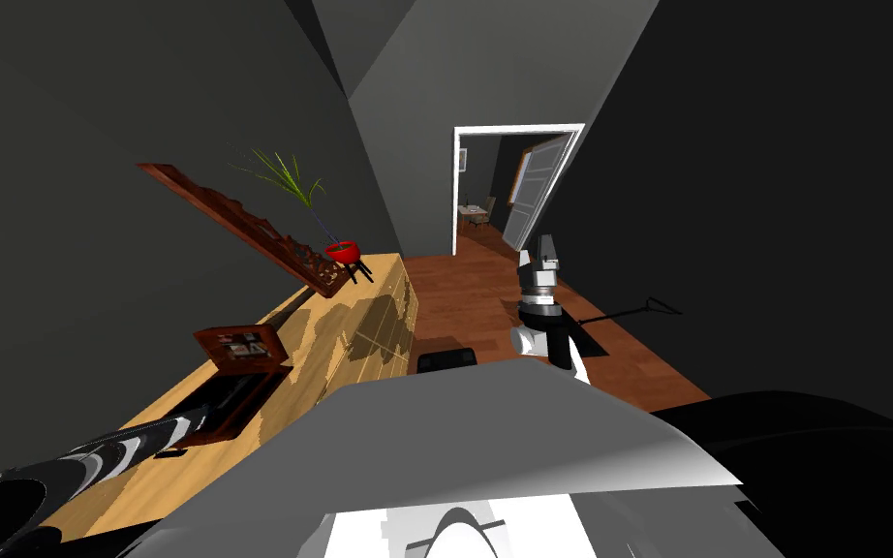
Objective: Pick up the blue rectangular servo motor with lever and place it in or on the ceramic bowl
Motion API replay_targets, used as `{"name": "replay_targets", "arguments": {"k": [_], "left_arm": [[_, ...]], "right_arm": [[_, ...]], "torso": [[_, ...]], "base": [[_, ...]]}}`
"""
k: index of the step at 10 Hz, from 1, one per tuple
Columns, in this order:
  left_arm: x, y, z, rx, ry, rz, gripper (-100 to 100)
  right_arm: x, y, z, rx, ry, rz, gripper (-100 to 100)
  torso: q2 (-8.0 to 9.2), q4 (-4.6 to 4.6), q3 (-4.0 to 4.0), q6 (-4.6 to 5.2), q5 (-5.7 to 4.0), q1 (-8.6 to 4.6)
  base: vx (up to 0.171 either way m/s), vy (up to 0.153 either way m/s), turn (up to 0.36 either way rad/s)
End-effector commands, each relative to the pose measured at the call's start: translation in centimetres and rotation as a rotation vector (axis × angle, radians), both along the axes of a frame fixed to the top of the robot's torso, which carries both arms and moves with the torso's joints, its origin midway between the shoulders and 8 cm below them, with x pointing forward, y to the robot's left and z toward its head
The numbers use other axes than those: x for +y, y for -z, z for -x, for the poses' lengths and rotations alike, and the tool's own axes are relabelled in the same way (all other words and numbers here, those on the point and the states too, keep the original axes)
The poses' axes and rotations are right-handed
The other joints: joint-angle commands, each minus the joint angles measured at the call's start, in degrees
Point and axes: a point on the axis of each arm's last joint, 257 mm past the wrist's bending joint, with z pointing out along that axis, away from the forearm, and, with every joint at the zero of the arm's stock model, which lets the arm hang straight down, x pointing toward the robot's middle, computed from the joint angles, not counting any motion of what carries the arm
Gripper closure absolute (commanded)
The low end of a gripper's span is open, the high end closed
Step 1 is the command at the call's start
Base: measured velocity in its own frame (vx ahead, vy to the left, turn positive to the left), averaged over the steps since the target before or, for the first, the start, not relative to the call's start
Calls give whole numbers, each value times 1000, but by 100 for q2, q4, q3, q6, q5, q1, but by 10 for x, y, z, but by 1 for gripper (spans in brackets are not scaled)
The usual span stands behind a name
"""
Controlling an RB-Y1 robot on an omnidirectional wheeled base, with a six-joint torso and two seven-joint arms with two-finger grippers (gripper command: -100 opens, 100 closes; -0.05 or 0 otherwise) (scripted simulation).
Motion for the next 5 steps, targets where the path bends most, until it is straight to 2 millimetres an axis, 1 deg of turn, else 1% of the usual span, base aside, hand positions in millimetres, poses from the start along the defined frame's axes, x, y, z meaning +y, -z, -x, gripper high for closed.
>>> {"name": "replay_targets", "arguments": {"k": [1, 3, 5], "left_arm": [[14, -10, 5, -14, -37, -45, 100], [30, -18, 10, -32, -78, -94, 100], [45, -26, 13, -51, -116, -141, 100]], "right_arm": [[0, 0, 0, 0, 0, 0, 0], [0, 0, 0, 0, 0, 0, 0], [0, 0, 0, 0, 0, 0, 0]], "torso": [[0, 0, 0, 0, 0, 0], [9, 3, 6, -8, -2, 0], [12, 5, 9, -9, -2, 0]], "base": [[70, 8, 93], [66, 11, 132], [70, 14, 174]]}}
